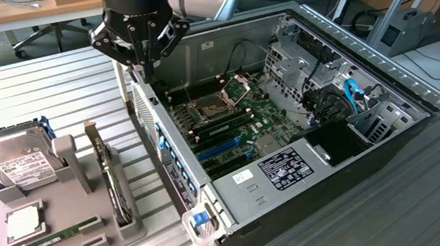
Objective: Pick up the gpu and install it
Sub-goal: 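Reach for the gpu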
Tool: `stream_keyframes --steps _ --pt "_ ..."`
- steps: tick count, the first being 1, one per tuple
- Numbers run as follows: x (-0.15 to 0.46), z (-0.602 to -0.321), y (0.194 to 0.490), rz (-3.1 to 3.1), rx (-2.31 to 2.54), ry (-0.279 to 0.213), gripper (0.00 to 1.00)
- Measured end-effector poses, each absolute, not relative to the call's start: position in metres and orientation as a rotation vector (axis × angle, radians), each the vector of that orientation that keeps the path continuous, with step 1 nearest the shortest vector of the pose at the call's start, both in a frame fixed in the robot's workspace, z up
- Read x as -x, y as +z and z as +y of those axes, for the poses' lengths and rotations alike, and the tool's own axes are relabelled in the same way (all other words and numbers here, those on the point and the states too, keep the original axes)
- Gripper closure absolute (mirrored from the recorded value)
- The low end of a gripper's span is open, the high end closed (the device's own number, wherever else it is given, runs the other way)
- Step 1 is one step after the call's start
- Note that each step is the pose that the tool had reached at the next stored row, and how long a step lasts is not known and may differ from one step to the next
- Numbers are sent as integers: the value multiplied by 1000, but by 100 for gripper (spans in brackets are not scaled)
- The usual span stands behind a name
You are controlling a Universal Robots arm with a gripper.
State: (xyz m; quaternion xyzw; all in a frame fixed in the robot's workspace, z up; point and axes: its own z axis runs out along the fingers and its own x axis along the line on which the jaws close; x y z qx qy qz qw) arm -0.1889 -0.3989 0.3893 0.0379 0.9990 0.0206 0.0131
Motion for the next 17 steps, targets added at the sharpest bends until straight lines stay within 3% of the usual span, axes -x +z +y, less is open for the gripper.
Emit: stream_keyframes --steps 17 --pt "197 -399 389 3112 -118 63 89"
